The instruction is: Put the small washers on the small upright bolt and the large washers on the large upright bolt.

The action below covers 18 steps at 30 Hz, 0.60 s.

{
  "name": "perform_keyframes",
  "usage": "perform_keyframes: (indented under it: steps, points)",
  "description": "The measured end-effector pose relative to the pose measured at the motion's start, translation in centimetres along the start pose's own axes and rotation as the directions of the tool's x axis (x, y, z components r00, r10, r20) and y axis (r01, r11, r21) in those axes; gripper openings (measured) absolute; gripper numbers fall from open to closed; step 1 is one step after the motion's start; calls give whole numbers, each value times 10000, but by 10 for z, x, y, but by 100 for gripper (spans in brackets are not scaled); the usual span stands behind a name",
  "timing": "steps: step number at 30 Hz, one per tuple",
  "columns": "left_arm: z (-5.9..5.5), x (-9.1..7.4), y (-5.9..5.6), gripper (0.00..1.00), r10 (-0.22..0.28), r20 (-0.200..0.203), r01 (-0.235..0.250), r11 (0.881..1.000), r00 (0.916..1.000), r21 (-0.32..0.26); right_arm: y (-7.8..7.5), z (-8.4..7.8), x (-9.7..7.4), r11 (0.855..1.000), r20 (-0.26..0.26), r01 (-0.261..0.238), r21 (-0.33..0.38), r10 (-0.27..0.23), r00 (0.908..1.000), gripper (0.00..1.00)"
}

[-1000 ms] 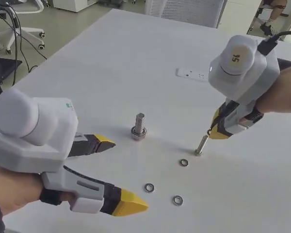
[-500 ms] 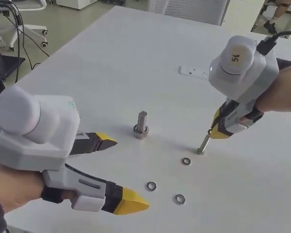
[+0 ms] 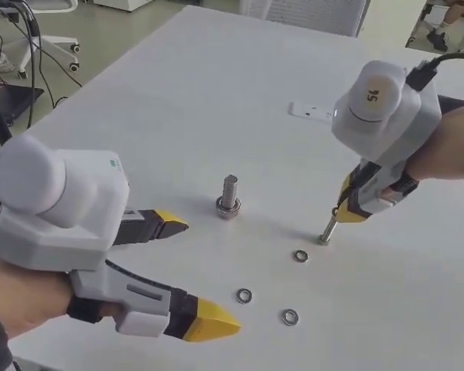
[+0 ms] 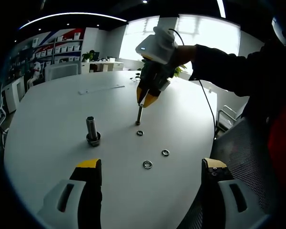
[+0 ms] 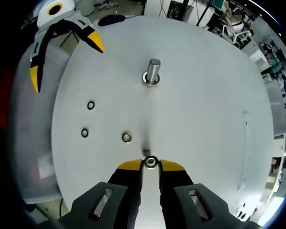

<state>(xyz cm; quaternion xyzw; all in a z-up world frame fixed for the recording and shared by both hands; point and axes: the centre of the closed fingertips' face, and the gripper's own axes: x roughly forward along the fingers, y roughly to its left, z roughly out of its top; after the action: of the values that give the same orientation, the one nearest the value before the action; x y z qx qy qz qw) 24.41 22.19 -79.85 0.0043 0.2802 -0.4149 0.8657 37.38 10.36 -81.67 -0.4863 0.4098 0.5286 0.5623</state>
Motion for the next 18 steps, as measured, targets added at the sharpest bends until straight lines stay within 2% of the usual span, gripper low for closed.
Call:
perform_keyframes:
  steps: [18]
  points:
    - [-2, -1, 0, 86, 6, -39, -6, 10000, 10000, -34, 5, -1, 14, 9995, -90, -329, -17, 329, 9994, 14]
